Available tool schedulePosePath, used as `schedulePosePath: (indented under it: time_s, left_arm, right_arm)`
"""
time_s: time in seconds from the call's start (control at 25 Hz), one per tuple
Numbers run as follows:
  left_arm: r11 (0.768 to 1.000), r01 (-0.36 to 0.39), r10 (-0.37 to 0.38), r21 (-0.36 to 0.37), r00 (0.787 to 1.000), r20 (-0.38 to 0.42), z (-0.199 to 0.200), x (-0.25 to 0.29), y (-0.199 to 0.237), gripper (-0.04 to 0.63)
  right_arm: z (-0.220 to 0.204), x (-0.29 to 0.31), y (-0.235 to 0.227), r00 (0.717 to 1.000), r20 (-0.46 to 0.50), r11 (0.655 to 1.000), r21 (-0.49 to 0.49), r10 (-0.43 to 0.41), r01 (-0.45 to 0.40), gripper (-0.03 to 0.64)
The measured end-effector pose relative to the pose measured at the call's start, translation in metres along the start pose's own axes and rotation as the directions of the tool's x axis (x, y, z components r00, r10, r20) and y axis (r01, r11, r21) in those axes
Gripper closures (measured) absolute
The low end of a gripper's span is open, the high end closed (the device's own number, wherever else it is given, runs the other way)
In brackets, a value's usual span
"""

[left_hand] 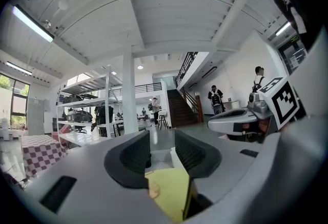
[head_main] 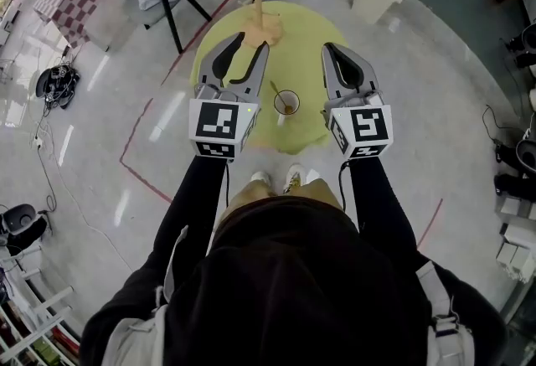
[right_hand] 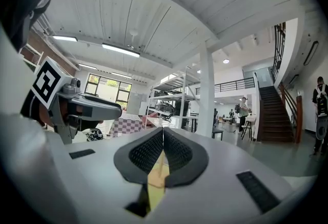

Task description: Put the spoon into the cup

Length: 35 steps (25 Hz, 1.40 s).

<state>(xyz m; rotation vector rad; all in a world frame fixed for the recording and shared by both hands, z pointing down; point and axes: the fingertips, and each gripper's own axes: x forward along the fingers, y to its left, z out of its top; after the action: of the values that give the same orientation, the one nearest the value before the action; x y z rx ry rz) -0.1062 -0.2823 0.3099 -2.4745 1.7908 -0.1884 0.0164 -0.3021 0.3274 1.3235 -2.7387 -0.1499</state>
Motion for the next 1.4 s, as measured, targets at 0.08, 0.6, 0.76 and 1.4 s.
schedulePosePath:
  time_s: [0.08, 0.6, 0.76, 1.4]
  left_arm:
    - [1.000, -0.012, 0.012, 0.007, 1.000, -0.016, -0.002, -0.002, 0.003, 0.430]
    - [0.999, -0.045, 0.045, 0.001, 0.999, 0.019, 0.016, -0.005, 0.011, 0.580]
    - [0.999, -0.047, 0.046, 0.002, 0.998, 0.048, 0.021, -0.011, 0.007, 0.581]
    - [0.999, -0.026, 0.025, 0.023, 0.999, 0.040, 0.021, -0.010, 0.002, 0.581]
  right_arm:
    - [0.001, 0.000, 0.002, 1.000, 0.000, 1.000, -0.008, 0.011, -0.011, 0.589]
    - [0.000, 0.003, 0.002, 0.999, 0.004, 0.999, 0.009, 0.032, -0.032, 0.589]
    - [0.002, 0.000, 0.003, 0.999, 0.008, 0.999, 0.001, 0.041, -0.041, 0.589]
    - [0.011, 0.002, 0.009, 0.997, 0.041, 0.998, -0.004, 0.067, -0.067, 0.589]
